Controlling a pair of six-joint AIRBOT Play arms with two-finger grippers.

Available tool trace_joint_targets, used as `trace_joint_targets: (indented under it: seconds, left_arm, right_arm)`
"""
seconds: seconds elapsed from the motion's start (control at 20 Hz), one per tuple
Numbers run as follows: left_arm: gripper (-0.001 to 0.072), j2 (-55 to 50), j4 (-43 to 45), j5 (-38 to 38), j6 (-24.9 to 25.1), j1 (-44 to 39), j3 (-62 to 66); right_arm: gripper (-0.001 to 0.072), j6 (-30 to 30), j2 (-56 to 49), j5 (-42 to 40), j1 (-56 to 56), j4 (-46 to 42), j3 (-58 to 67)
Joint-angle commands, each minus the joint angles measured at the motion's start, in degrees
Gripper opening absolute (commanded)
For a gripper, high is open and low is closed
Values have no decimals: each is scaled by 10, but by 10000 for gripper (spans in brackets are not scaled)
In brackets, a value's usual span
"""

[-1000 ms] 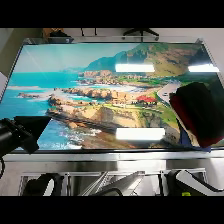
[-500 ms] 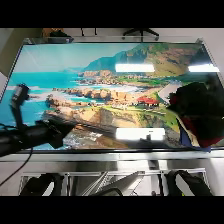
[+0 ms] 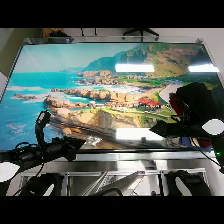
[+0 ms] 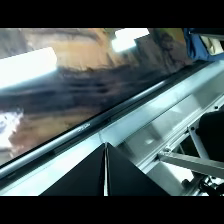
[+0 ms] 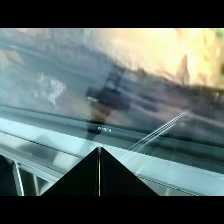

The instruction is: Fold the shirts.

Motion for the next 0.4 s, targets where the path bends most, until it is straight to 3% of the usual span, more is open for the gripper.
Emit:
trace_joint_targets:
  seconds: [0.0, 0.35]
  left_arm:
    - [18, 9, 0, 3, -6, 19, -10]
    - [18, 9, 0, -7, -6, 24, -10]
  right_arm:
    - [17, -2, 3, 2, 5, 6, -7]
    - [17, -2, 3, 2, 5, 6, -7]
